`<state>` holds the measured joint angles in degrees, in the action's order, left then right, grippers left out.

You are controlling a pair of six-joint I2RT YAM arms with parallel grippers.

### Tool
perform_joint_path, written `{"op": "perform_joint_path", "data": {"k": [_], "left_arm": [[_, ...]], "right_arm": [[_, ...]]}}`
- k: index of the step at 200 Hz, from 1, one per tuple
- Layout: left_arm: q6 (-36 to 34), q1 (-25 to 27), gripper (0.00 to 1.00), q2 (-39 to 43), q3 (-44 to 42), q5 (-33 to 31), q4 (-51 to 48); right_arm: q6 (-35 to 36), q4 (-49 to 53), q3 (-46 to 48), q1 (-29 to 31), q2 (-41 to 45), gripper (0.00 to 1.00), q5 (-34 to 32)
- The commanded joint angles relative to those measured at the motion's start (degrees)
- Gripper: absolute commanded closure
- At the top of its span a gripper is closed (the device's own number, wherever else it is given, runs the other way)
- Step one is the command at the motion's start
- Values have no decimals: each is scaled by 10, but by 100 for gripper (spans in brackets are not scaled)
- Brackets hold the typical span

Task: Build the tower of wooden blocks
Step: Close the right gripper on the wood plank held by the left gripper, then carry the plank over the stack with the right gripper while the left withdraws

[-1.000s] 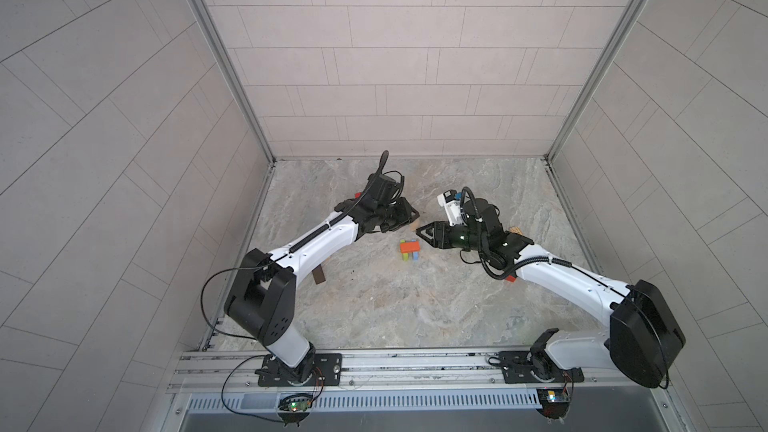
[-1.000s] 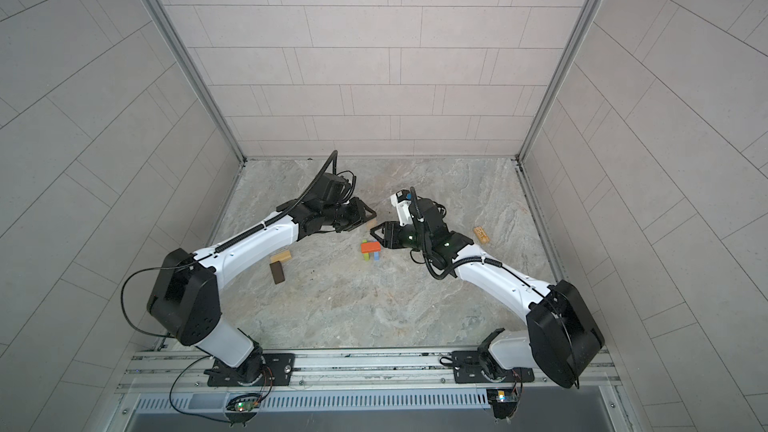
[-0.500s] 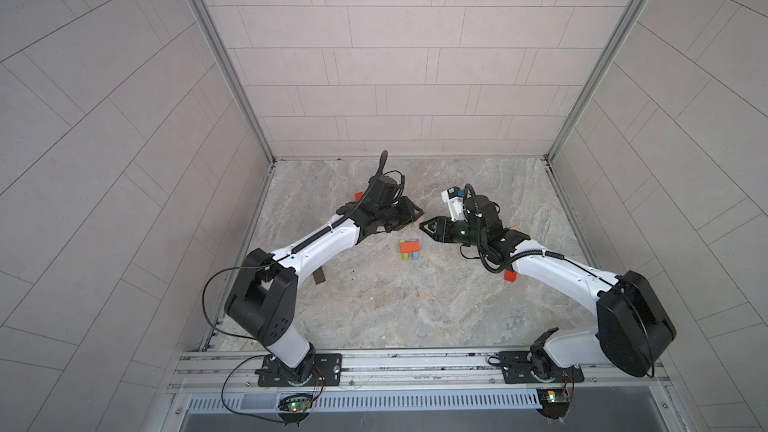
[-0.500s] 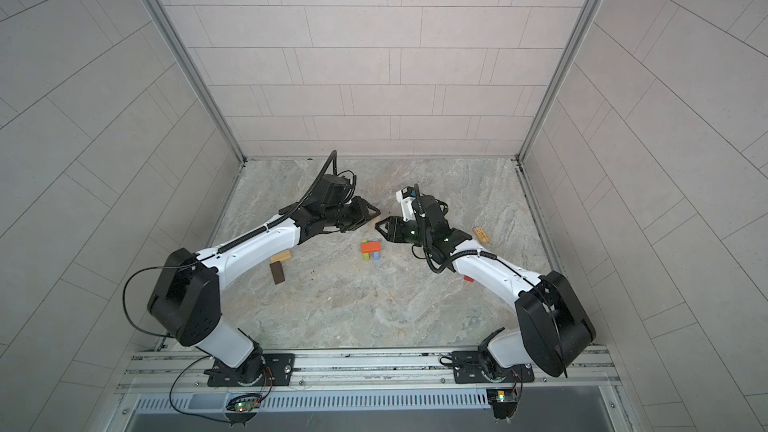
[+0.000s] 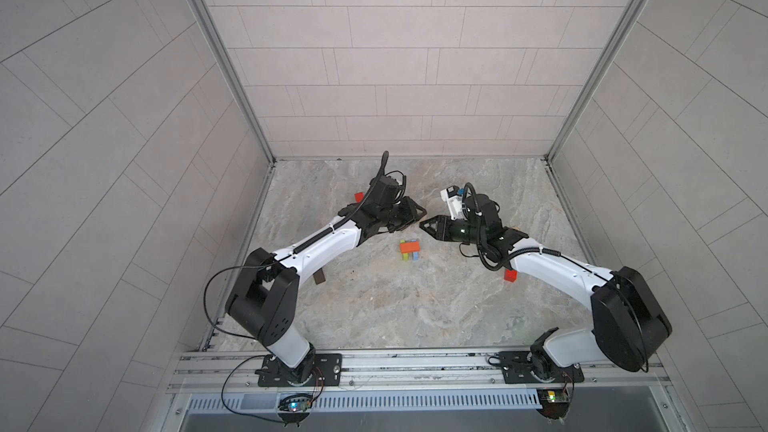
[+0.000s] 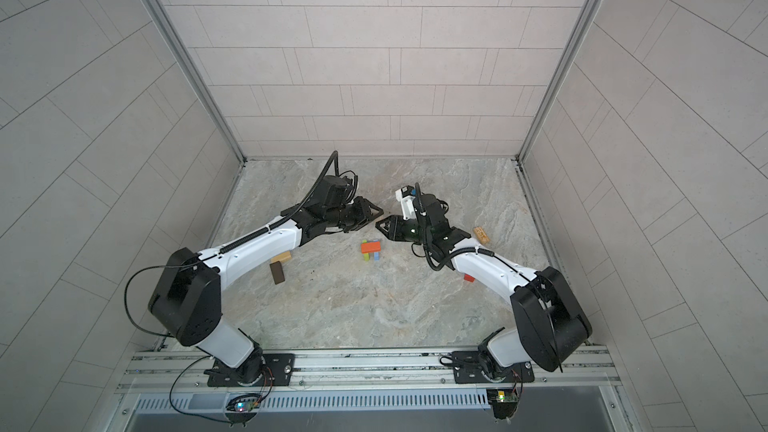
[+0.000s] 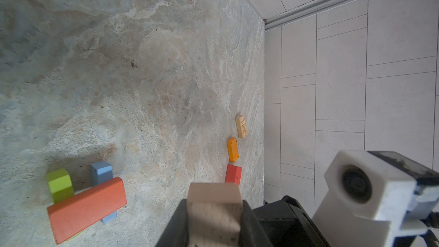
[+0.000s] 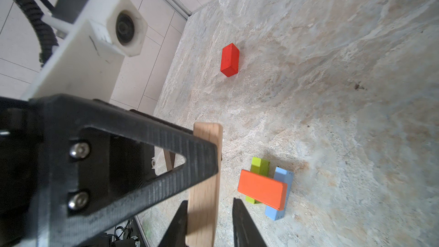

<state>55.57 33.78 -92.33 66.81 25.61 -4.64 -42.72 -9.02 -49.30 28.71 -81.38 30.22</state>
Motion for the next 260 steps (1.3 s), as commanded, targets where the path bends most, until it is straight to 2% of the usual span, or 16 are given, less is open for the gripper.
{"op": "perform_joint_path", "data": {"k": [1,31,45,69,74,82,96,171,223,260], "left_arm": [[0,4,82,-2,-11,13,11],[1,6,81,-1,-13,17,13],[-1,6,75,2,-13,19,13],[-17,6,42,16,-16,7,-6],[-23,6,28,20,-17,1,-15],[-32,6,14,29,-19,-10,-30],[-47,6,0,44,-23,-34,-62],[-106,6,0,180,-88,-211,-211],[-116,6,0,223,-141,-260,-246],[-115,6,0,249,-192,-278,-239]], "right_arm": [[-6,1,-13,-9,-5,74,-10],[-3,6,-12,-10,-5,83,-9],[-3,10,-11,-10,-4,87,-8],[1,32,-12,-9,5,89,-10],[3,39,-12,-10,8,89,-12],[6,53,-12,-9,15,91,-19],[12,78,-11,-8,29,92,-33],[57,221,-7,54,91,92,-183],[59,262,-34,125,74,92,-283],[49,264,-55,168,37,93,-321]]}}
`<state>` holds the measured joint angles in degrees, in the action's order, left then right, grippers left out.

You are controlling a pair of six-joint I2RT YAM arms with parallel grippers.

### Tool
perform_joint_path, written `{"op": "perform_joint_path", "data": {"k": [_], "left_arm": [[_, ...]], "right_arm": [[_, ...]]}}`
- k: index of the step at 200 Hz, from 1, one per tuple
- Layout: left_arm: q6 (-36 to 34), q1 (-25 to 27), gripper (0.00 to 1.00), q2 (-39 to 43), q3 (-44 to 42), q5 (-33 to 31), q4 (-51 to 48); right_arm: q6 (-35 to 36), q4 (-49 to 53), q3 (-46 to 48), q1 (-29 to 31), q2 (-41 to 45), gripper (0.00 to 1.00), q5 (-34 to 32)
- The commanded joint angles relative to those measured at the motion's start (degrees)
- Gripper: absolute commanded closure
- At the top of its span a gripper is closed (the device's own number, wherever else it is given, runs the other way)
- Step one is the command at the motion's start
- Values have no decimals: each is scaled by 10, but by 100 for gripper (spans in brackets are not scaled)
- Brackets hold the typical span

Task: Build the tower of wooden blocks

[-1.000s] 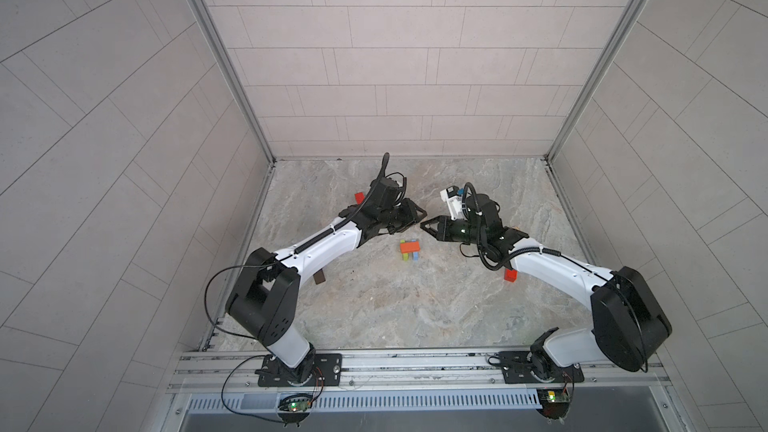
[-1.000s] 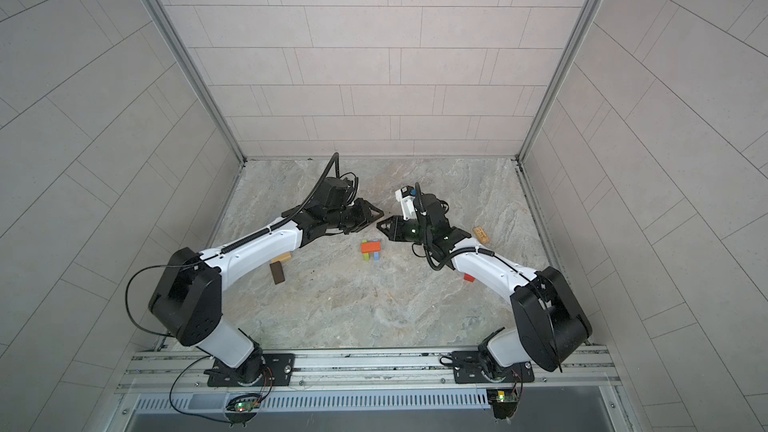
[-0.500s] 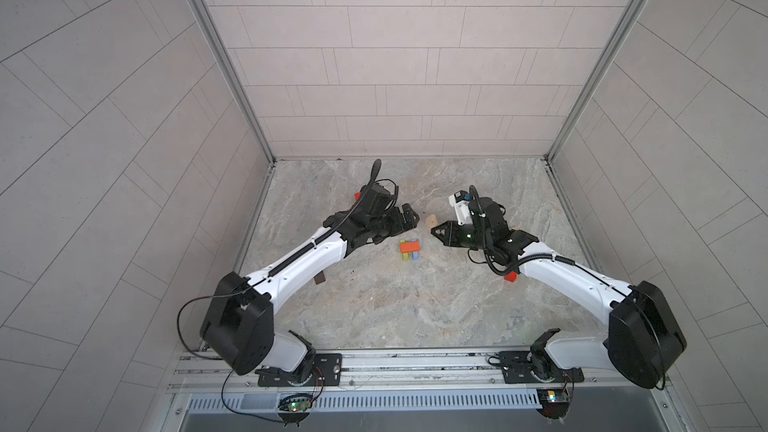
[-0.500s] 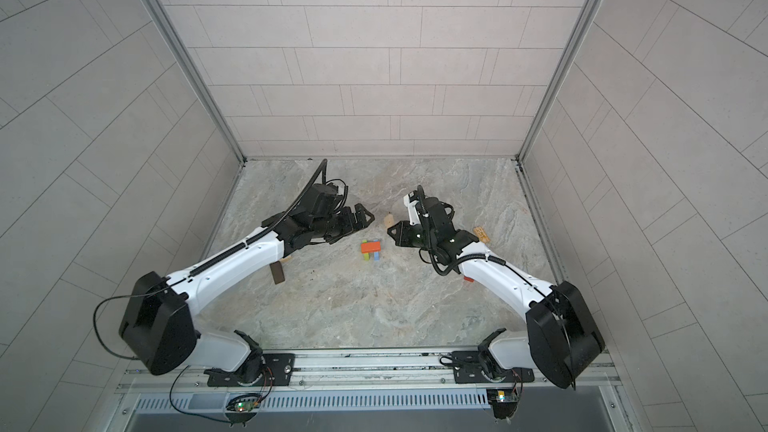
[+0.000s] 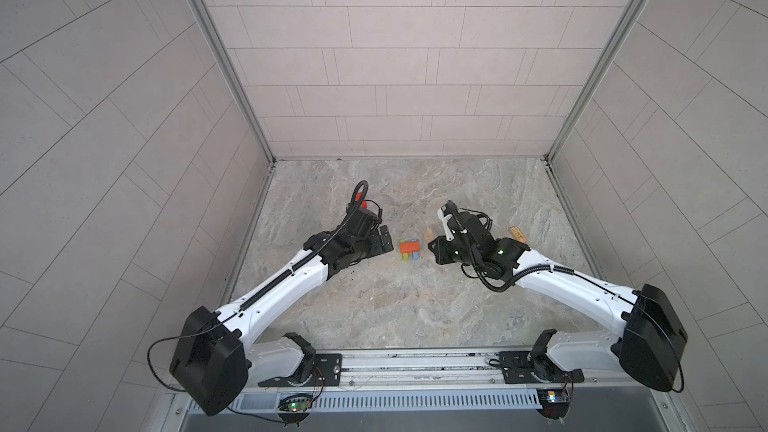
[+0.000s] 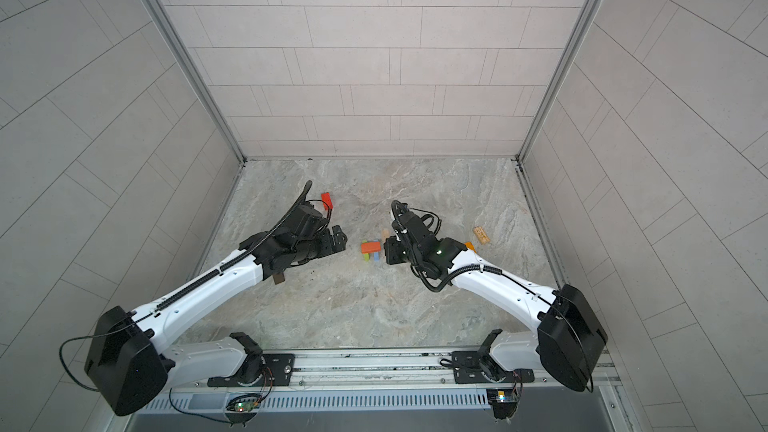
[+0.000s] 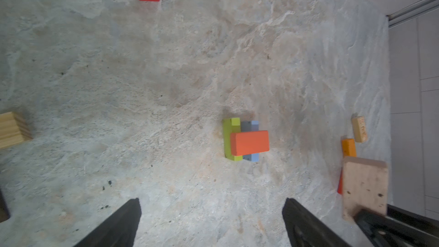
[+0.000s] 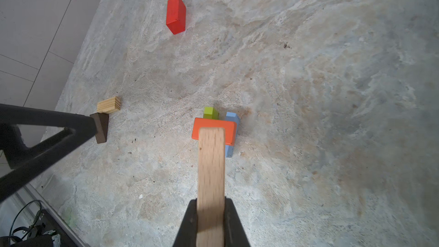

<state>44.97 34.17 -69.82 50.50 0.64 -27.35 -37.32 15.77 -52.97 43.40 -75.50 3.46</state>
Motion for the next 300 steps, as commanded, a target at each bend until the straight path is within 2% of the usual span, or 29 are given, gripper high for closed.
{"op": "perform_joint_path", "data": {"k": [1,68,142,211,300], "left_arm": [[-9,2,0,24,-30,-29,-11],[6,1,0,71,-104,-79,-2],[28,-2,0,117,-159,-170,8],[2,-5,0,98,-166,-173,9],[-20,-6,0,84,-172,-175,29]], "right_arm": [[-5,16,-18,22,-23,93,-54],[-15,18,-56,64,-85,97,-121],[-42,15,-104,82,-165,98,-134],[-52,22,-146,83,-229,98,-121],[-51,42,-172,83,-269,98,-126]]}}
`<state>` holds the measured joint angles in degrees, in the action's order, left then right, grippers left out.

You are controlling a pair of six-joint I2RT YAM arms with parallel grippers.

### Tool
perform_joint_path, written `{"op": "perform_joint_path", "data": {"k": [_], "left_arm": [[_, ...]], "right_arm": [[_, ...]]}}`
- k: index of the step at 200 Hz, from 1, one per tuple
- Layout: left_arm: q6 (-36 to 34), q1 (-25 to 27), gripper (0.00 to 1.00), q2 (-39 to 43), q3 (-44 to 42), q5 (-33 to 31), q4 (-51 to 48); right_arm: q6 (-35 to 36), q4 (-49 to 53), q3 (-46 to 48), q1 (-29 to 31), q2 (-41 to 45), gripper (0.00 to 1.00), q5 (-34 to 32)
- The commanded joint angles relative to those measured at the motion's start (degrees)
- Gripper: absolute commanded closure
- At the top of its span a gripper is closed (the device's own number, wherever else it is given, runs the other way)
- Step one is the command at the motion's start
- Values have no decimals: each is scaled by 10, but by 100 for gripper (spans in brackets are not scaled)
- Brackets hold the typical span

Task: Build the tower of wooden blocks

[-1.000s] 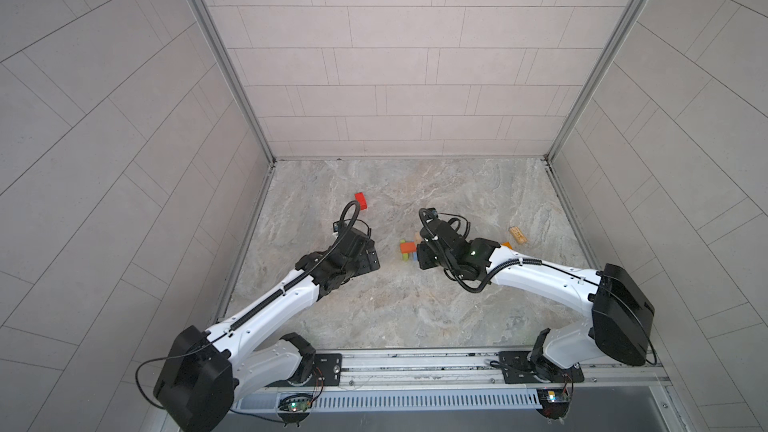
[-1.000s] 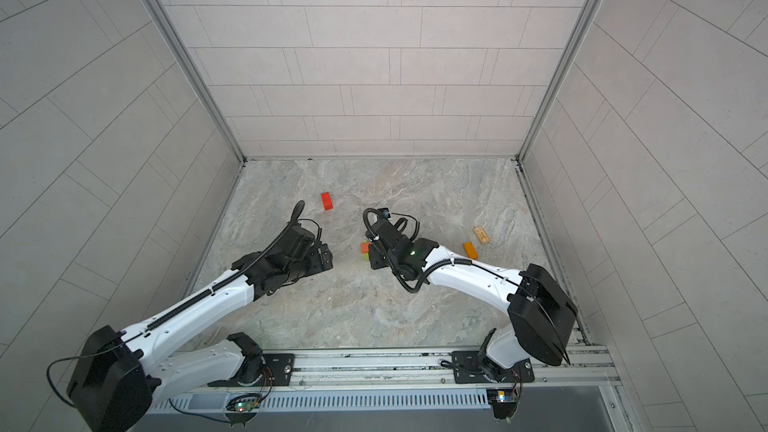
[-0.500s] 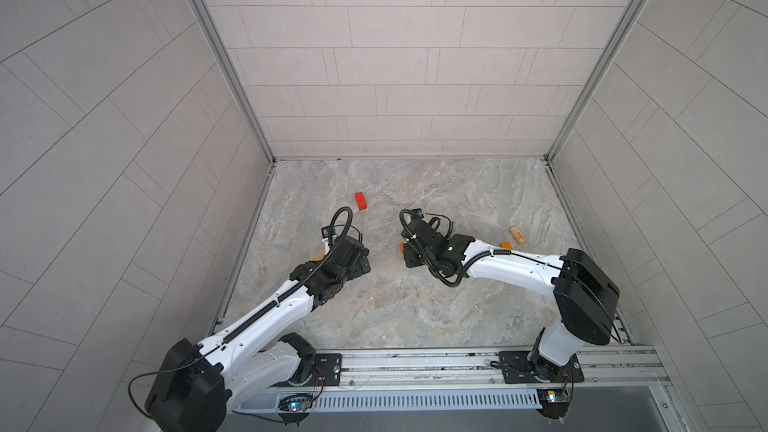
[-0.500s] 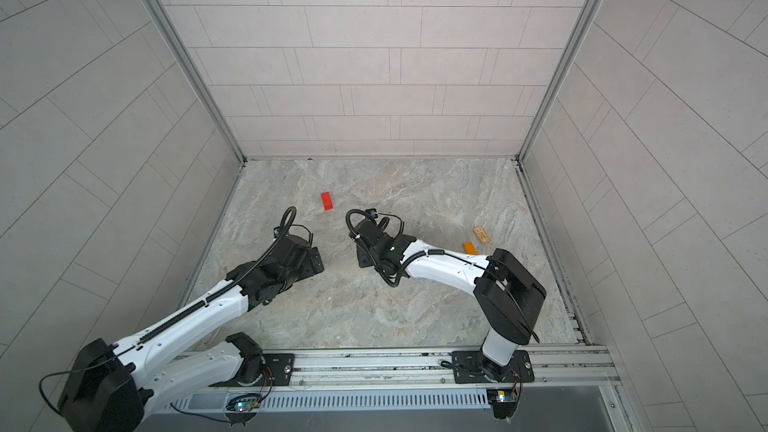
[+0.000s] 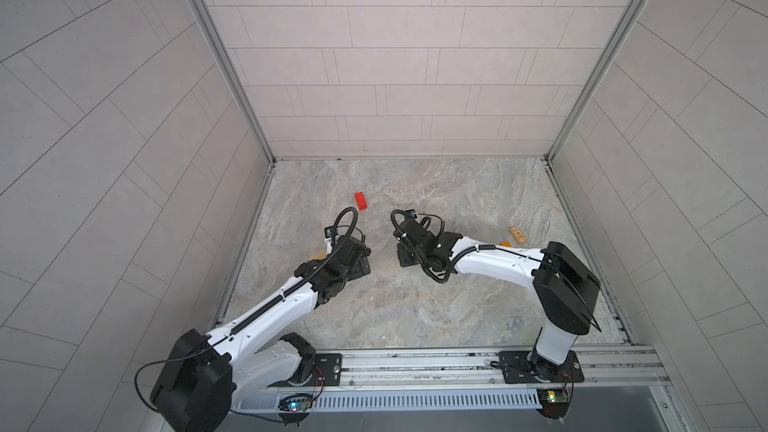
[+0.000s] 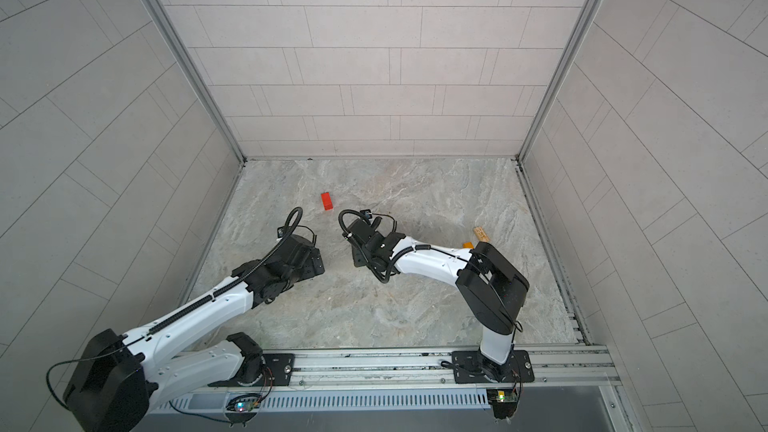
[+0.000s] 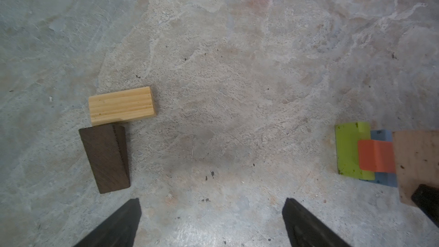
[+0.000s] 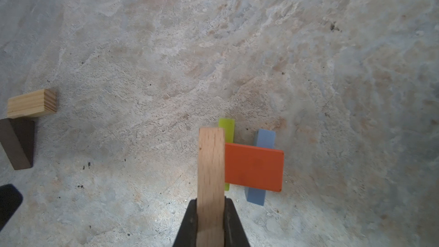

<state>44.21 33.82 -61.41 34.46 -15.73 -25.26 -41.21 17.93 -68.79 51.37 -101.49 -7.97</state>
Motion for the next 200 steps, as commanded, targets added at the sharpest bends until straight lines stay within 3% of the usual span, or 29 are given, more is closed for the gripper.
{"op": "perform_joint_path", "data": {"k": [1,200], "left_arm": [[-13,-2,0,-1,-11,-11,8],[-18,-6,0,-17,-11,10,25]], "right_arm": [[-12,20,-14,3,-9,98,-11],[2,45,-36,3,-25,96,-30]]}}
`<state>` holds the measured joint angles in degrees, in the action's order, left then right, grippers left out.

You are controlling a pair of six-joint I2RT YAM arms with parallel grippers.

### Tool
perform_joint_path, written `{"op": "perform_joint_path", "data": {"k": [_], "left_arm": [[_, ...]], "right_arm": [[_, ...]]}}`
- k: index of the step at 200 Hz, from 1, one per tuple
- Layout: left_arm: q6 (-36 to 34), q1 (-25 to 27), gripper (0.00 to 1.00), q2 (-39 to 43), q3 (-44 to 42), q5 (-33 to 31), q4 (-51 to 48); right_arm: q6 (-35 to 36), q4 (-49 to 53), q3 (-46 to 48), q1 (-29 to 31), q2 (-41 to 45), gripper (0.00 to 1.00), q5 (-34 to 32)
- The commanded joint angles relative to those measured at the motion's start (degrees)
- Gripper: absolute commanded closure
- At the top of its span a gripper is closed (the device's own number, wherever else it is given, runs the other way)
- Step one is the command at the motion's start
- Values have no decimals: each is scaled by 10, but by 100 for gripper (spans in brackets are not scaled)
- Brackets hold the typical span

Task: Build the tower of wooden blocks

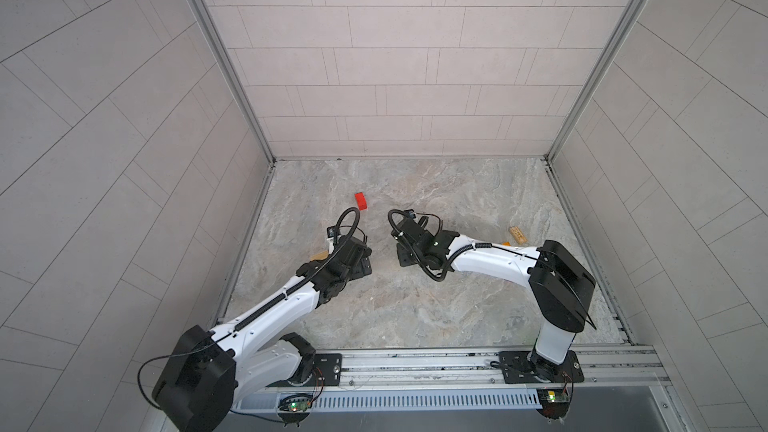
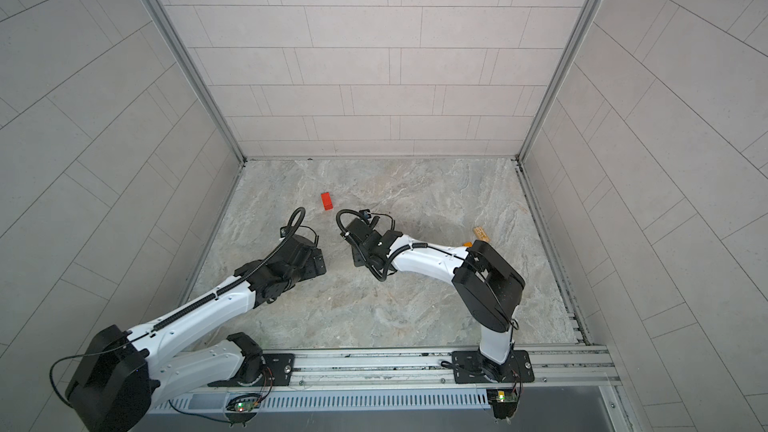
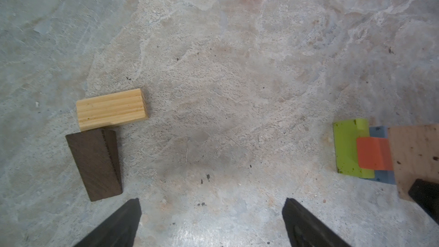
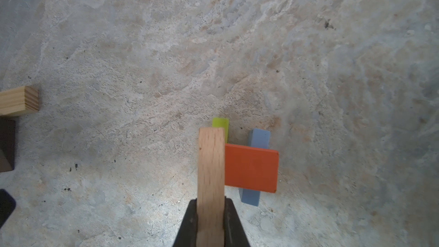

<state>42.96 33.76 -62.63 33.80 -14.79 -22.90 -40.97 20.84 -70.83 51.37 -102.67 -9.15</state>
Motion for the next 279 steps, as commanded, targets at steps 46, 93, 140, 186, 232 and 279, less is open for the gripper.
{"op": "perform_joint_path", "data": {"k": [46,93,140,186,232,279], "left_arm": [[-6,-6,0,-5,-5,3,2],[-6,-7,0,-6,-8,10,6],[-7,-8,0,-4,-9,11,6],[-10,-10,0,0,-4,17,-3],[-11,-14,0,17,17,21,-32],[-36,-14,0,28,39,44,-44]], "right_arm": [[4,19,-15,3,-15,92,-18],[6,19,-17,3,-18,78,-15],[7,20,-20,3,-20,66,-12],[9,21,-22,3,-13,57,-10],[21,31,-24,3,18,51,-7],[45,34,0,2,82,44,-15]]}}
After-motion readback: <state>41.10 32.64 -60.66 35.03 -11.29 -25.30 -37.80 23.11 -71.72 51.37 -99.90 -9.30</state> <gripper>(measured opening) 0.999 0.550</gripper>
